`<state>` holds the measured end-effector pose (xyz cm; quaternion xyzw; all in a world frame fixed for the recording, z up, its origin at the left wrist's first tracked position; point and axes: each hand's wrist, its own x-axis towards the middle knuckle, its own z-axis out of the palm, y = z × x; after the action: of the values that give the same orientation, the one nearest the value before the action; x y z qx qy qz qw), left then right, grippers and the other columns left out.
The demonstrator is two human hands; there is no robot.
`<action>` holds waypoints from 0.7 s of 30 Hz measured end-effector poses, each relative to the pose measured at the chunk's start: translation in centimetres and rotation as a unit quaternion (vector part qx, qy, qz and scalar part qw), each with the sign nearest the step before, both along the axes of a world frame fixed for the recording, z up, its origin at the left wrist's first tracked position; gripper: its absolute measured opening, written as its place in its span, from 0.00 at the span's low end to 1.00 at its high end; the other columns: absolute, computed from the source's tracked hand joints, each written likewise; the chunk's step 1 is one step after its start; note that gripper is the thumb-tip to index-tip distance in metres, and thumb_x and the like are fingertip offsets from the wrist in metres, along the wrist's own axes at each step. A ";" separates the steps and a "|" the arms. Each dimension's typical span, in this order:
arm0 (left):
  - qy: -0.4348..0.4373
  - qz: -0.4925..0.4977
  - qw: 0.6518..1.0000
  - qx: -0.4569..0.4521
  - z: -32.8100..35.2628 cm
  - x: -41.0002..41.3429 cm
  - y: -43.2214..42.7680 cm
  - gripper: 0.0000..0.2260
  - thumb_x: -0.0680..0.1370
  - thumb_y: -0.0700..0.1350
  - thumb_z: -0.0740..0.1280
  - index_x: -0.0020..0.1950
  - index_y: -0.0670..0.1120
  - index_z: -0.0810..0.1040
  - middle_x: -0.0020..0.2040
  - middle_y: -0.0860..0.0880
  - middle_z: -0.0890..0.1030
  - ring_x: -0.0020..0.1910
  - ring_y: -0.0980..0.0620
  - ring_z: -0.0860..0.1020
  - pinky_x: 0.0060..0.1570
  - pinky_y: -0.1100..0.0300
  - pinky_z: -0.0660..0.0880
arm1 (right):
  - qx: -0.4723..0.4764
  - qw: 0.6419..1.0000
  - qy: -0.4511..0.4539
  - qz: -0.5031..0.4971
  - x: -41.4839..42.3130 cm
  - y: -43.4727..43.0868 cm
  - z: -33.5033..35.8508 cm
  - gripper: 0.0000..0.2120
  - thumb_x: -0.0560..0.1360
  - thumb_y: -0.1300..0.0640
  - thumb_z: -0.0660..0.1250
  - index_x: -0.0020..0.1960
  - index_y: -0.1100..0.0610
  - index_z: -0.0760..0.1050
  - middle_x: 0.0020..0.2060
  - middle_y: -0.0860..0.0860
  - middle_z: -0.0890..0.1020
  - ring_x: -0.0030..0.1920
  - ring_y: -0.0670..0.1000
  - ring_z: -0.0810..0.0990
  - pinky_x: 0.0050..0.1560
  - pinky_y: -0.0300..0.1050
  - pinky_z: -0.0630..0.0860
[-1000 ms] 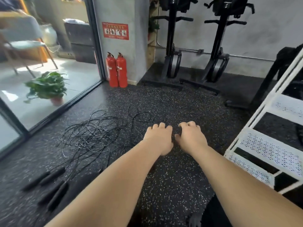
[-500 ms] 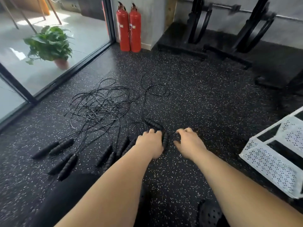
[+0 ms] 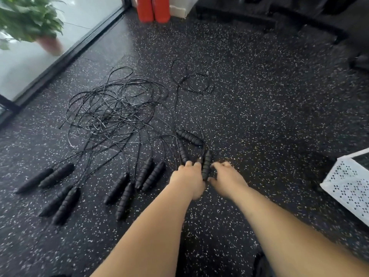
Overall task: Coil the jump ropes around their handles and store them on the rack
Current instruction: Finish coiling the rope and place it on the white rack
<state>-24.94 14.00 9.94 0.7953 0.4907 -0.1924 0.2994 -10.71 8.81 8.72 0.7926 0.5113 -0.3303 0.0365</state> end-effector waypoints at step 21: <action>-0.066 0.161 0.976 -0.131 -14.7 3.4 5.3 0.29 0.72 0.54 0.61 0.74 0.51 0.71 0.65 0.42 0.80 0.65 0.35 0.78 0.66 0.43 0.76 | -0.015 0.974 0.170 -0.148 1.9 4.4 -15.8 0.26 0.81 0.54 0.68 0.78 0.45 0.70 0.71 0.55 0.72 0.67 0.59 0.78 0.69 0.48 0.73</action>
<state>-21.50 19.28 -4.76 0.6704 0.5619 -0.1511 0.4603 -8.86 13.21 -7.11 0.7912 0.3817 -0.4695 -0.0888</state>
